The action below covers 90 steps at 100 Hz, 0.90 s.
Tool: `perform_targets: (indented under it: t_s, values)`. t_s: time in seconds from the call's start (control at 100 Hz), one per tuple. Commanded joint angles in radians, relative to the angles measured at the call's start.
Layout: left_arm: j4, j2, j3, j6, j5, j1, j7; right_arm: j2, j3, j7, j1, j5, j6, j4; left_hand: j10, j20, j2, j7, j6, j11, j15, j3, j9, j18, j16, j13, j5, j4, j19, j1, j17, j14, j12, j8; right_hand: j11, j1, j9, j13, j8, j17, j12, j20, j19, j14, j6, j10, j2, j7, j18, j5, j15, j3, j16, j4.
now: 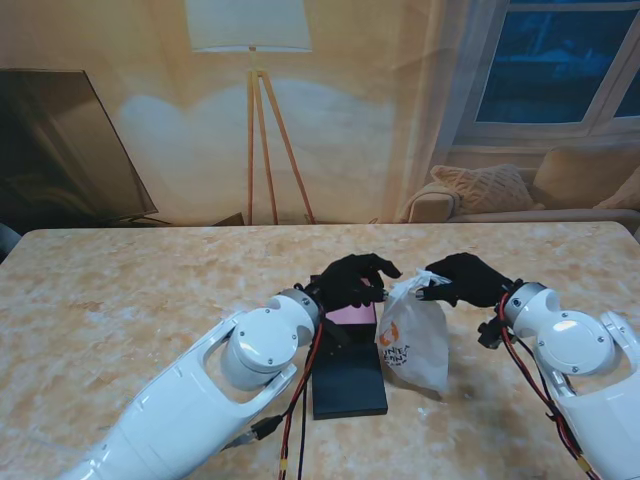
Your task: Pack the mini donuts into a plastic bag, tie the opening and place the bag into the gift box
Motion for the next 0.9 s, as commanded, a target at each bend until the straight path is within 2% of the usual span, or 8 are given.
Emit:
perform_targets:
  t_s: [0.0, 0.26, 0.57, 0.64, 0.73, 0.75, 0.81, 0.89]
  values:
    - [-0.008, -0.008, -0.003, 0.000, -0.010, 0.006, -0.012, -0.010, -0.006, 0.010, -0.004, -0.007, 0.005, -0.001, -0.026, 0.020, -0.057, 0.019, -0.036, 0.013, 0.027, 0.041, -0.009, -0.030, 0.018, 0.016, 0.023, -0.025, 0.028, -0.039, 0.006, -0.034, 0.009, -0.013, 0.032, -0.004, -0.001, -0.001, 0.022, -0.004, -0.001, -0.004, 0.022, -0.018, -0.013, -0.005, 0.015, 0.062, 0.001, 0.034, 0.029, -0.001, 0.006, 0.025]
    - [-0.007, -0.006, 0.001, -0.015, -0.018, 0.008, -0.018, -0.016, -0.021, -0.013, 0.005, -0.017, 0.026, 0.002, -0.032, 0.016, -0.119, 0.065, -0.034, 0.012, 0.022, 0.102, -0.004, -0.031, 0.016, 0.016, 0.061, -0.039, 0.022, -0.080, 0.004, -0.036, 0.008, 0.005, 0.036, -0.005, -0.002, -0.002, 0.022, -0.005, -0.002, -0.002, 0.027, -0.015, -0.013, -0.001, 0.020, 0.062, 0.001, 0.034, 0.034, -0.007, 0.006, 0.029]
    - [-0.006, -0.016, 0.014, -0.005, -0.016, 0.009, 0.003, -0.017, -0.029, -0.021, 0.008, -0.024, 0.028, 0.004, -0.043, 0.016, -0.117, 0.123, 0.036, 0.054, 0.035, 0.101, 0.010, -0.035, 0.021, 0.034, 0.104, -0.044, 0.031, -0.091, 0.018, -0.047, 0.038, 0.041, 0.042, -0.007, 0.001, 0.003, 0.023, -0.001, -0.004, -0.001, 0.032, -0.015, -0.013, -0.001, 0.027, 0.062, 0.004, 0.034, 0.041, -0.011, 0.005, 0.035]
    - [-0.007, -0.018, 0.016, -0.003, -0.017, 0.009, 0.007, -0.018, -0.030, -0.024, 0.007, -0.026, 0.029, 0.002, -0.043, 0.015, -0.128, 0.143, 0.042, 0.060, 0.041, 0.078, 0.013, -0.035, 0.022, 0.038, 0.114, -0.095, 0.035, -0.071, 0.021, -0.046, 0.045, 0.055, 0.042, -0.007, 0.001, 0.003, 0.023, -0.003, -0.005, -0.002, 0.032, -0.015, -0.013, 0.000, 0.027, 0.062, 0.004, 0.034, 0.042, -0.011, 0.004, 0.036]
    - [-0.008, -0.020, 0.020, 0.000, -0.015, 0.008, 0.012, -0.017, -0.031, -0.022, 0.007, -0.026, 0.029, 0.002, -0.044, 0.015, -0.139, 0.171, 0.038, 0.067, 0.046, 0.053, 0.021, -0.034, 0.022, 0.045, 0.122, -0.132, 0.040, -0.048, 0.026, -0.048, 0.049, 0.067, 0.043, -0.008, 0.001, 0.004, 0.023, -0.003, -0.006, -0.002, 0.032, -0.016, -0.013, -0.002, 0.029, 0.062, 0.001, 0.034, 0.043, -0.013, 0.004, 0.037]
    - [-0.008, -0.021, 0.020, 0.001, -0.016, 0.008, 0.013, -0.017, -0.031, -0.021, 0.007, -0.025, 0.029, 0.002, -0.045, 0.015, -0.143, 0.197, 0.032, 0.071, 0.049, 0.031, 0.024, -0.034, 0.022, 0.048, 0.123, -0.150, 0.043, -0.027, 0.028, -0.048, 0.050, 0.078, 0.042, -0.007, 0.001, 0.004, 0.023, -0.003, -0.006, -0.002, 0.032, -0.016, -0.013, -0.001, 0.028, 0.062, 0.001, 0.034, 0.043, -0.013, 0.004, 0.037]
    - [-0.009, -0.021, 0.021, 0.004, -0.015, 0.008, 0.013, -0.017, -0.031, -0.020, 0.007, -0.024, 0.029, 0.001, -0.047, 0.014, -0.145, 0.283, 0.008, 0.078, 0.053, -0.024, 0.030, -0.034, 0.021, 0.052, 0.117, -0.166, 0.047, 0.019, 0.031, -0.047, 0.054, 0.098, 0.043, -0.008, 0.001, 0.004, 0.023, -0.001, -0.006, -0.002, 0.033, -0.016, -0.013, -0.001, 0.029, 0.062, 0.003, 0.034, 0.043, -0.013, 0.003, 0.037]
    - [-0.009, -0.022, 0.021, 0.007, -0.018, 0.006, 0.013, -0.017, -0.031, -0.018, 0.006, -0.022, 0.029, 0.001, -0.055, 0.013, -0.118, 0.461, -0.027, 0.092, 0.060, -0.103, 0.044, -0.031, 0.018, 0.060, 0.098, -0.154, 0.054, 0.067, 0.034, -0.044, 0.060, 0.128, 0.044, -0.008, 0.001, 0.004, 0.023, -0.003, -0.007, -0.003, 0.033, -0.016, -0.013, 0.000, 0.031, 0.062, 0.003, 0.033, 0.043, -0.014, 0.003, 0.038]
